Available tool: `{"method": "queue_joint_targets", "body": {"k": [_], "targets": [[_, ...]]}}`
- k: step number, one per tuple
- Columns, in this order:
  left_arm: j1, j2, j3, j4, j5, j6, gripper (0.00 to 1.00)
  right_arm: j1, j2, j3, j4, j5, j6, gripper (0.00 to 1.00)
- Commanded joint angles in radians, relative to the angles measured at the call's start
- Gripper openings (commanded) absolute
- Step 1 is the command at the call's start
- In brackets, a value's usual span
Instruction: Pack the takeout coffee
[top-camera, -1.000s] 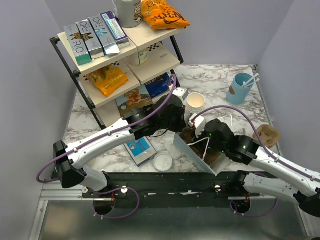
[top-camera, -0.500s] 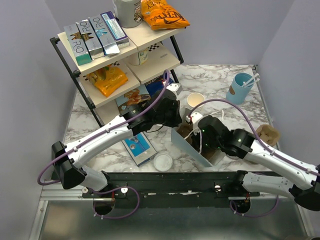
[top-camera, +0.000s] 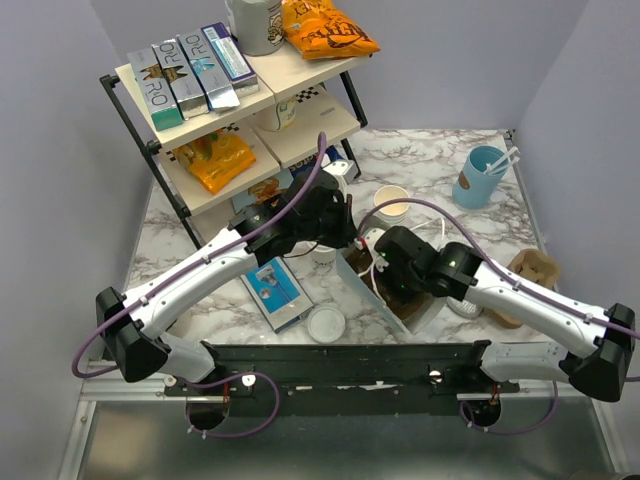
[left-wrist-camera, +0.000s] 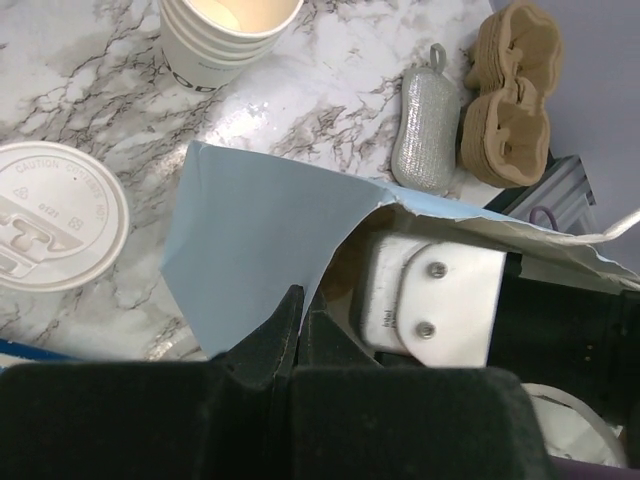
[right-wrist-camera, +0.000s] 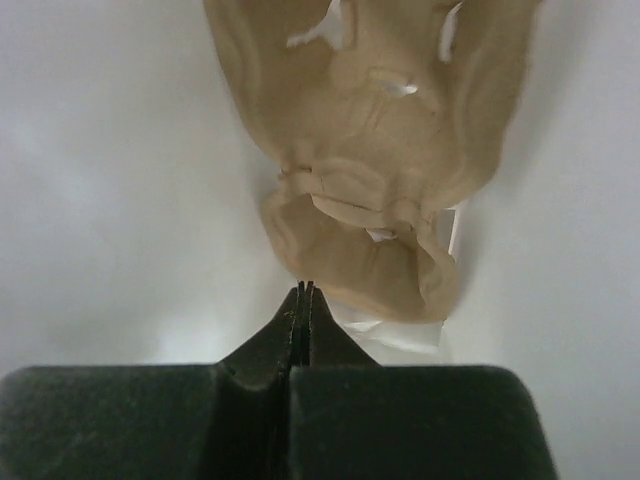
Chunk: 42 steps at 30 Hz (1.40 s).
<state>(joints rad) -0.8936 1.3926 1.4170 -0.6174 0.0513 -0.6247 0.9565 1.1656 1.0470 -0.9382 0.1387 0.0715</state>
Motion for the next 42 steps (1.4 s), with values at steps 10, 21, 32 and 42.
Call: {"method": "queue_joint_targets", "body": {"k": [10, 21, 32, 42], "targets": [[0.053, -0.043, -0.024, 0.077, 0.149, 0.022, 0.00, -0.122, 0.131, -0.022, 0.010, -0.131, 0.008, 0.01], [0.053, -0.038, -0.021, 0.127, 0.222, 0.017, 0.00, -0.136, 0.308, -0.022, 0.010, -0.180, 0.010, 0.01], [0.055, -0.030, 0.005, 0.110, 0.194, 0.014, 0.00, -0.137, 0.396, -0.033, 0.024, -0.208, -0.010, 0.01], [0.056, -0.017, -0.052, 0.127, 0.189, -0.020, 0.00, -0.136, 0.111, -0.036, 0.142, -0.109, 0.024, 0.05]]}}
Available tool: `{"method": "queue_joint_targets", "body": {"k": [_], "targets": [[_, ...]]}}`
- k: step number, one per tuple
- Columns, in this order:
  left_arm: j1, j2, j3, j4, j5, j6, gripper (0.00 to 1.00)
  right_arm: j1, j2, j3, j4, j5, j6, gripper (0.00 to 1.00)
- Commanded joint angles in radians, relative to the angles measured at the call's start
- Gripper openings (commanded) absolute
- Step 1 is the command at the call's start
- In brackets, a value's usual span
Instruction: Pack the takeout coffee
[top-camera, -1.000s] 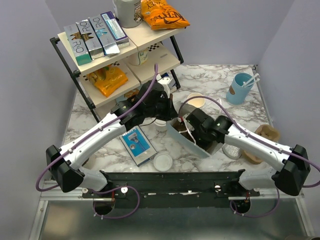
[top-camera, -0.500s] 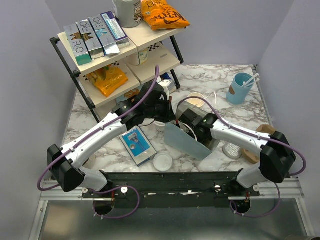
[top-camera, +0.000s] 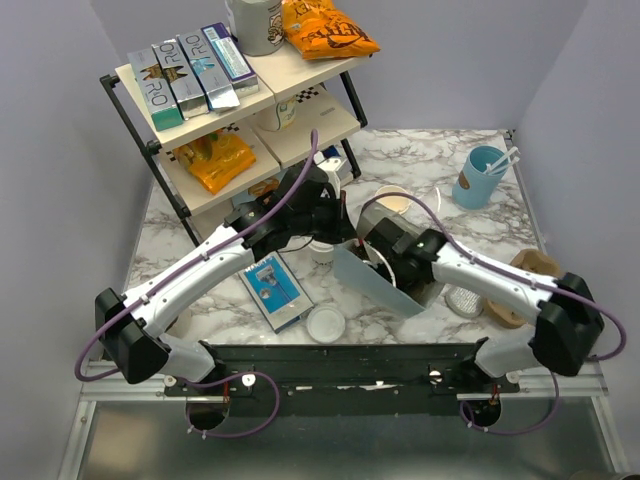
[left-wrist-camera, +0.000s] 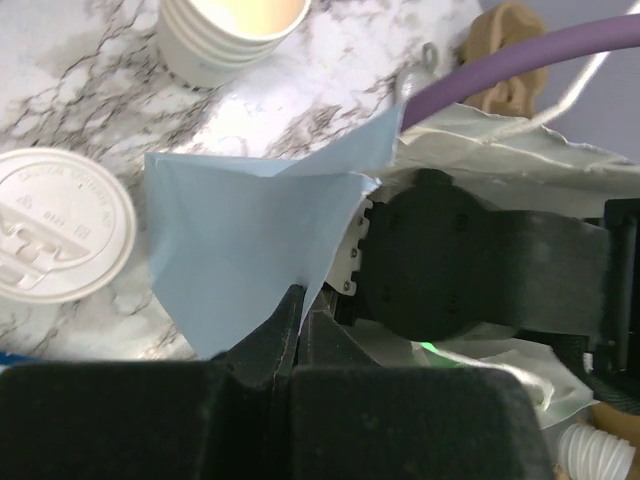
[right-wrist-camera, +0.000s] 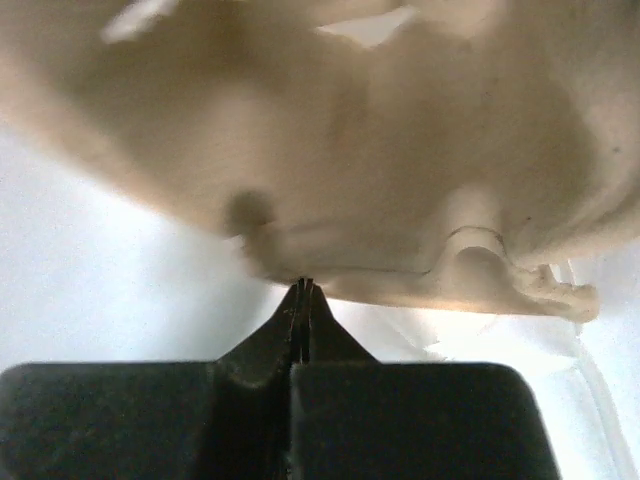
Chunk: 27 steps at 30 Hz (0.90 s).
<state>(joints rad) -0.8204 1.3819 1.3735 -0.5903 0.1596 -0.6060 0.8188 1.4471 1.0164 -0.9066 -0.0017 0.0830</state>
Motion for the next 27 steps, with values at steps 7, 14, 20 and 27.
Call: {"method": "queue_joint_targets", "body": {"k": [7, 14, 20, 27], "targets": [[-0.017, 0.006, -0.039, 0.126, 0.118, -0.064, 0.00, 0.002, -0.275, -0.050, 0.360, -0.153, -0.065, 0.17], [-0.017, 0.005, -0.056, 0.158, 0.169, -0.084, 0.00, 0.000, -0.194, -0.071, 0.500, -0.028, -0.069, 0.15], [-0.019, 0.016, -0.050, 0.150, 0.153, -0.092, 0.00, 0.002, -0.229, -0.240, 0.653, 0.060, 0.078, 0.05], [-0.019, 0.019, -0.037, 0.165, 0.144, -0.103, 0.00, 0.000, -0.223, -0.340, 0.647, 0.043, 0.181, 0.06]]}}
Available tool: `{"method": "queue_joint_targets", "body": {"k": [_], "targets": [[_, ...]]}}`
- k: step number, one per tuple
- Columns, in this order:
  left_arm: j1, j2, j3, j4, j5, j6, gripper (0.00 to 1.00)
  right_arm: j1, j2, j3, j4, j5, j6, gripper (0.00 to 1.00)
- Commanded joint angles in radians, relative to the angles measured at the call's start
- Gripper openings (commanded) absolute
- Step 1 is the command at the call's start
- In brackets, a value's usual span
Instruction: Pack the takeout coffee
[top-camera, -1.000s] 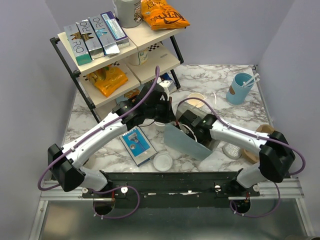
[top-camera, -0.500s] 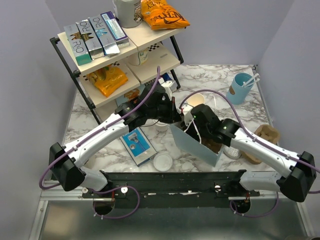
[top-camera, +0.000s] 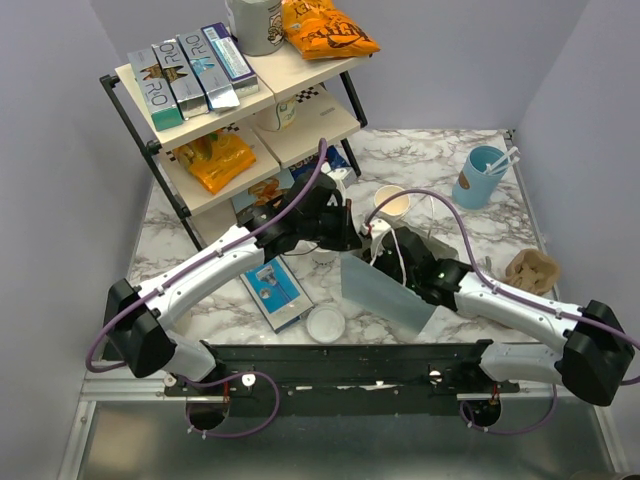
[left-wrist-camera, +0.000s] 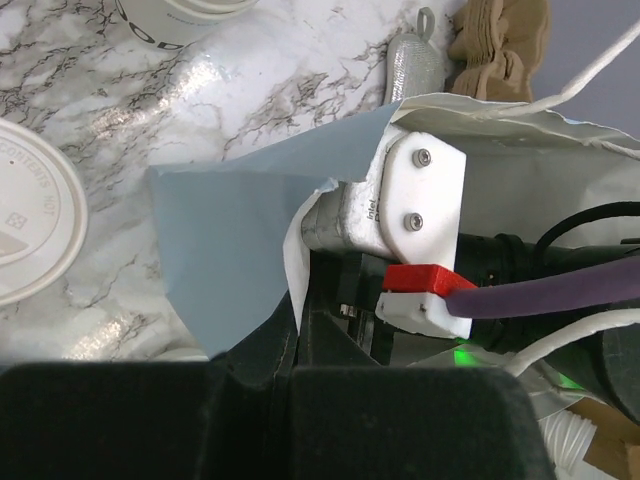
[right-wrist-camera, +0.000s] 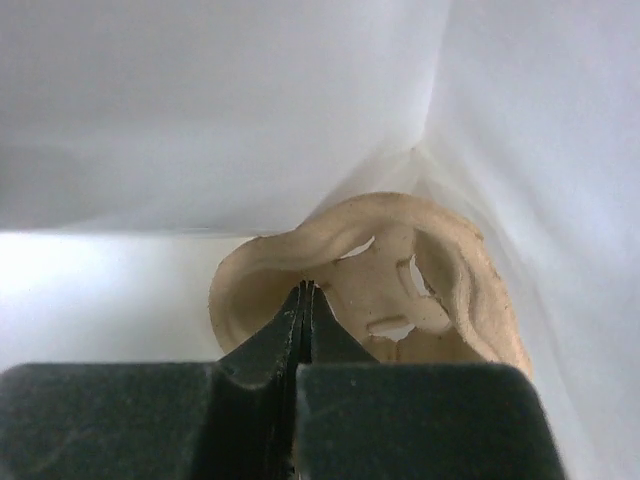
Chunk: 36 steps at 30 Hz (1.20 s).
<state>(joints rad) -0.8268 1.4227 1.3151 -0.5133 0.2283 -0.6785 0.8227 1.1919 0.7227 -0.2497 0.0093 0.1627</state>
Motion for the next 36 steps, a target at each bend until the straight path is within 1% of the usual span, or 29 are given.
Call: {"method": "queue_joint_targets", "body": {"k": [1, 4, 5, 7, 9, 12, 15, 16, 17, 20, 21, 22, 26, 28, 30, 31, 32, 33, 35, 36], "targets": [[-0.011, -0.018, 0.027, 0.088, 0.078, -0.032, 0.00, -0.002, 0.041, -0.049, -0.002, -0.001, 0.097, 0.06], [-0.011, -0.015, 0.035, 0.093, 0.092, -0.035, 0.00, -0.002, 0.100, -0.042, -0.019, 0.004, 0.152, 0.06], [-0.012, -0.015, 0.035, 0.094, 0.094, -0.036, 0.00, -0.002, 0.124, -0.045, -0.023, 0.007, 0.196, 0.05], [-0.011, -0.015, 0.035, 0.095, 0.091, -0.038, 0.00, 0.000, 0.132, -0.089, 0.007, -0.002, 0.231, 0.01], [-0.011, -0.011, 0.036, 0.093, 0.080, -0.041, 0.00, 0.000, 0.130, -0.118, 0.050, -0.002, 0.276, 0.01], [-0.012, -0.007, 0.041, 0.093, 0.086, -0.044, 0.00, -0.002, 0.103, -0.131, 0.041, 0.004, 0.278, 0.01], [-0.012, -0.005, 0.038, 0.090, 0.077, -0.044, 0.00, 0.000, 0.066, -0.082, -0.011, 0.026, 0.224, 0.01], [-0.011, -0.007, 0.038, 0.088, 0.072, -0.044, 0.00, 0.000, 0.037, -0.059, -0.035, 0.055, 0.212, 0.01], [-0.012, -0.008, 0.036, 0.087, 0.068, -0.044, 0.00, 0.003, 0.022, -0.008, -0.078, 0.064, 0.184, 0.02], [-0.012, -0.010, 0.027, 0.085, 0.043, -0.036, 0.00, 0.001, -0.050, 0.085, -0.126, 0.066, 0.149, 0.16], [-0.012, -0.011, 0.023, 0.085, 0.039, -0.033, 0.00, 0.001, -0.072, 0.104, -0.129, 0.057, 0.140, 0.31], [-0.012, -0.014, 0.015, 0.088, 0.031, -0.033, 0.00, 0.001, -0.092, 0.127, -0.134, 0.051, 0.138, 0.36], [-0.014, -0.015, 0.007, 0.090, 0.026, -0.016, 0.00, 0.003, -0.196, 0.201, -0.143, 0.032, 0.156, 0.37], [-0.018, -0.013, 0.006, 0.091, 0.029, -0.012, 0.00, 0.001, -0.228, 0.213, -0.126, -0.001, 0.156, 0.38], [-0.021, -0.011, 0.003, 0.096, 0.034, -0.004, 0.00, 0.001, -0.277, 0.216, -0.088, -0.002, 0.149, 0.38], [-0.024, -0.018, -0.005, 0.102, 0.036, 0.002, 0.00, 0.001, -0.291, 0.219, -0.076, -0.047, 0.141, 0.38], [-0.029, -0.019, -0.008, 0.117, 0.034, 0.005, 0.00, 0.003, -0.307, 0.224, -0.057, -0.057, 0.127, 0.40], [-0.034, -0.024, -0.011, 0.125, 0.032, 0.028, 0.00, 0.003, -0.334, 0.233, -0.054, -0.061, 0.123, 0.45], [-0.046, -0.039, -0.022, 0.148, 0.005, 0.056, 0.00, 0.001, -0.363, 0.268, -0.053, -0.084, 0.101, 0.47], [-0.051, -0.042, -0.024, 0.154, 0.005, 0.091, 0.00, 0.001, -0.374, 0.282, -0.053, -0.091, 0.094, 0.52]]}}
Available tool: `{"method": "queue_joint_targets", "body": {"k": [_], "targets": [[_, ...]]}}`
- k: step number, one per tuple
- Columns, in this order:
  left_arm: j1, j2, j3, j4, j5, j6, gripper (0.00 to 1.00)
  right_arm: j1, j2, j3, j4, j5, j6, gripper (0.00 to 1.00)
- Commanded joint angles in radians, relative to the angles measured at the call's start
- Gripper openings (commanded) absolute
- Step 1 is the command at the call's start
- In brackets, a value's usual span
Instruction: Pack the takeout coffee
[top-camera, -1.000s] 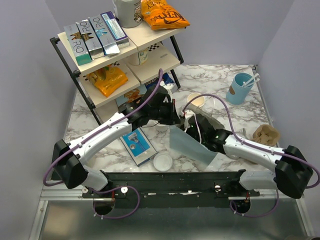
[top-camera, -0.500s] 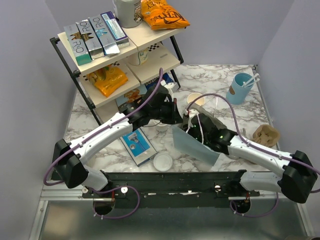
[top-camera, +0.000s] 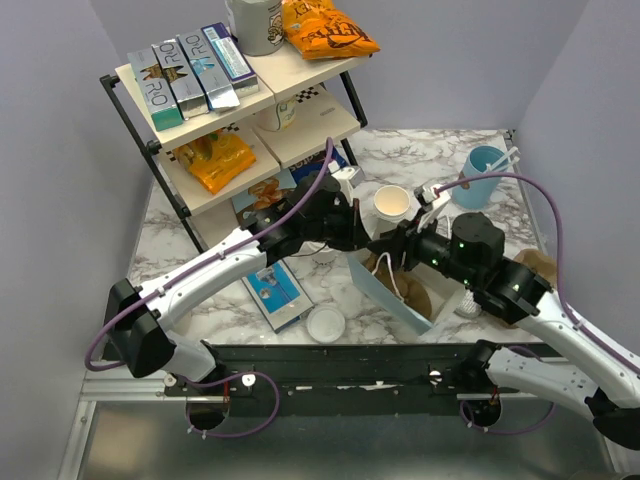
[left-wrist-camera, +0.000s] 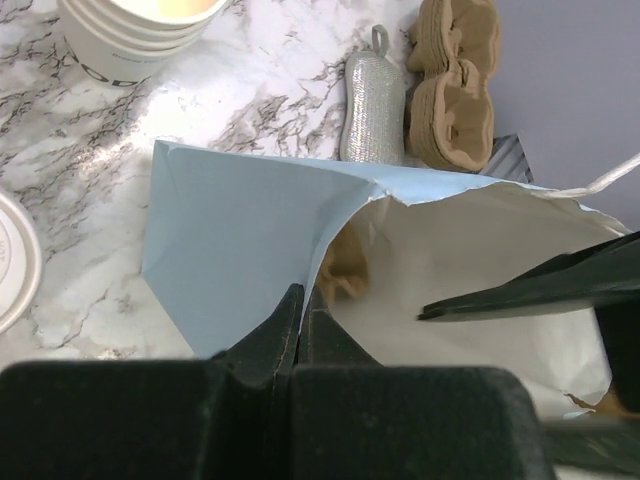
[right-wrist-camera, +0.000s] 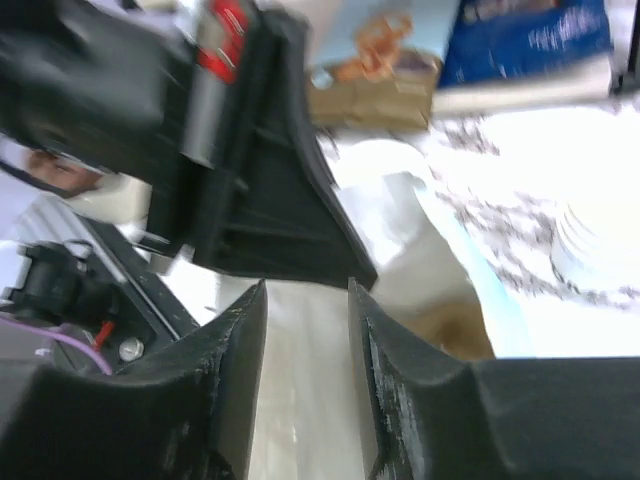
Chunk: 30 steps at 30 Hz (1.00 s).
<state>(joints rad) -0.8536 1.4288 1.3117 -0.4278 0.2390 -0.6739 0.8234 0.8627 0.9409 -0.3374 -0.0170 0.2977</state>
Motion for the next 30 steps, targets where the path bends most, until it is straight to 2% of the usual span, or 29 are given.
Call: {"method": "queue_joint_targets", "body": {"k": [1, 6, 11, 14, 16, 17, 19, 26, 30], "targets": [[-0.027, -0.056, -0.022, 0.073, -0.004, 0.105, 0.00, 0.000, -0.075, 0.073, 0.037, -0.087, -0.049, 0.55], [-0.071, -0.102, -0.061, 0.141, -0.041, 0.209, 0.00, 0.000, -0.181, 0.114, 0.089, -0.170, -0.071, 0.75], [-0.088, -0.155, -0.144, 0.225, -0.044, 0.289, 0.00, 0.000, -0.306, 0.082, 0.234, -0.271, -0.028, 0.87], [-0.111, -0.209, -0.219, 0.303, -0.039, 0.322, 0.00, 0.000, -0.332, 0.055, 0.300, -0.374, -0.023, 0.89], [-0.124, -0.237, -0.253, 0.328, -0.066, 0.344, 0.00, 0.002, -0.356, 0.030, 0.330, -0.385, -0.008, 0.90], [-0.133, -0.258, -0.276, 0.339, -0.073, 0.352, 0.00, 0.002, -0.363, 0.026, 0.383, -0.362, 0.000, 0.90], [-0.143, -0.281, -0.307, 0.360, -0.083, 0.362, 0.00, 0.000, -0.373, 0.018, 0.385, -0.322, 0.003, 0.90], [-0.190, -0.474, -0.544, 0.550, -0.106, 0.405, 0.00, 0.002, -0.427, -0.083, 0.342, -0.158, -0.089, 0.91], [-0.199, -0.534, -0.594, 0.561, -0.107, 0.421, 0.00, 0.000, -0.456, -0.129, 0.296, -0.106, -0.095, 0.91]]}}
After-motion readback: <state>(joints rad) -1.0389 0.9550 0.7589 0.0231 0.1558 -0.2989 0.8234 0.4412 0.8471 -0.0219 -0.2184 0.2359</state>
